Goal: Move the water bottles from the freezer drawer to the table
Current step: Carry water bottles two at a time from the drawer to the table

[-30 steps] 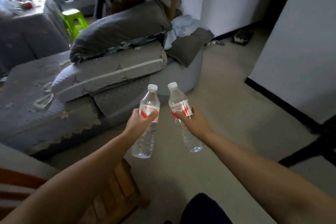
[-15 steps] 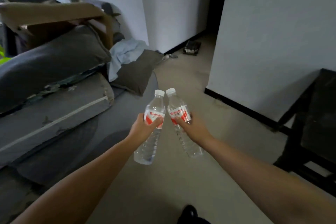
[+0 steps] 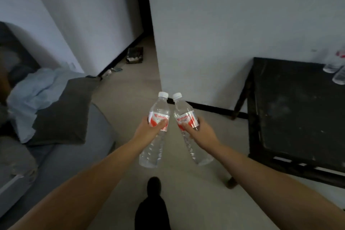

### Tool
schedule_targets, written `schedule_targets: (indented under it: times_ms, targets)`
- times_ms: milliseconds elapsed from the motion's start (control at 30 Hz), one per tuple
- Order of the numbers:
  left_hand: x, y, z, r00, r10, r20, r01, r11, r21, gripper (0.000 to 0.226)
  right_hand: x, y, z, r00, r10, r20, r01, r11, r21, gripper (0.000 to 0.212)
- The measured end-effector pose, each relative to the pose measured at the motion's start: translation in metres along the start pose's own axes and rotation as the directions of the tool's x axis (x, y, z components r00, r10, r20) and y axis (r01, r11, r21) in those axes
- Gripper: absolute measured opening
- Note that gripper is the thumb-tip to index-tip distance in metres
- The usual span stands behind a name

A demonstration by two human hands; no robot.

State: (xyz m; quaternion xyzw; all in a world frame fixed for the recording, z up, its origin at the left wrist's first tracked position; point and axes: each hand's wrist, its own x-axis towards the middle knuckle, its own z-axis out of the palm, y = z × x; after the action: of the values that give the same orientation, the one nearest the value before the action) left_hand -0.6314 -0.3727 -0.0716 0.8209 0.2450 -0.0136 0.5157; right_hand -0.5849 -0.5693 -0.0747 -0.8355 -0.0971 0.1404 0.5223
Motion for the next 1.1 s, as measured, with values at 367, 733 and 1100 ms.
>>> schedule_targets:
  times_ms: [367,733,1100]
  targets:
    - [0.194,0.083,0.049,0.931,0.152,0.332,-0.166,0.986,0.014,0.052,0.157,0.004,-0.043,0.939,0.171,-0.3,-0.142,0.983,0.117,0.051]
    - [0.322,0.17,0.115,0.816,0.215,0.537,-0.321,0.94,0.112,0.053,0.244,0.01,-0.103,0.802,0.328,-0.499,-0.215,0.938,0.272,0.046]
    - [0.389,0.27,0.284,0.65,0.242,0.72,-0.451,0.886,0.11,0.054,0.299,0.082,-0.245,0.649,0.469,-0.599,-0.299,0.881,0.367,0.041]
